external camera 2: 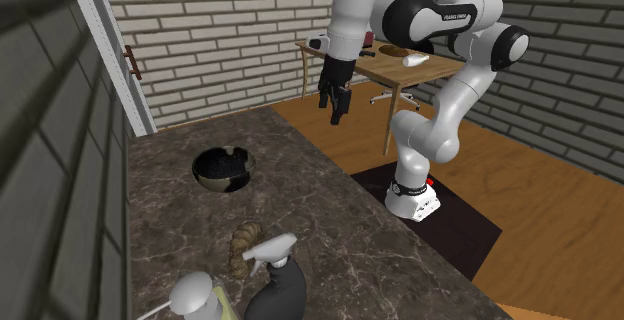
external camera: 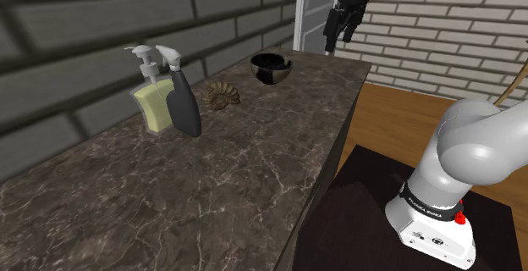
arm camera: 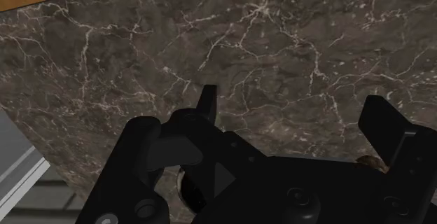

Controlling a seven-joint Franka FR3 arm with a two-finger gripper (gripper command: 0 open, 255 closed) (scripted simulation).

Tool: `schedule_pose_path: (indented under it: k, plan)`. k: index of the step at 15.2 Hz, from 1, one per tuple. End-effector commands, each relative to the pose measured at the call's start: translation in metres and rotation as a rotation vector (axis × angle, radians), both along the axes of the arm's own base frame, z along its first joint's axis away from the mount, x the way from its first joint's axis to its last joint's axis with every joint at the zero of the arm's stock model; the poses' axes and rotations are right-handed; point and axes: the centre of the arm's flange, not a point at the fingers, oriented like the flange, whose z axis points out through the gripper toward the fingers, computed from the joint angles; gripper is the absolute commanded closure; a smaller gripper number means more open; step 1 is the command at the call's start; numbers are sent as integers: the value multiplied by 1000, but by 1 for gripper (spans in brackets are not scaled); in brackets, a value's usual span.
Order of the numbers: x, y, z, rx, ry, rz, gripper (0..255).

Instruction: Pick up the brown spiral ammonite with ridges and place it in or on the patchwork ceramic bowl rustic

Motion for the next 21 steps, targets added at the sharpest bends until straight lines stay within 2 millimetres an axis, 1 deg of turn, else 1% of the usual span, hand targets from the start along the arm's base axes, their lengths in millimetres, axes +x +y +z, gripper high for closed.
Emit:
schedule_pose_path:
  k: [1,6,11,16,21]
  plan:
    - [0,0,0,0,0,0,0]
    - [62,25,-13,-5,26,85,0]
    - [122,54,-27,-11,52,170,0]
    - [178,89,-43,-16,77,255,0]
    - [231,128,-61,-21,103,340,0]
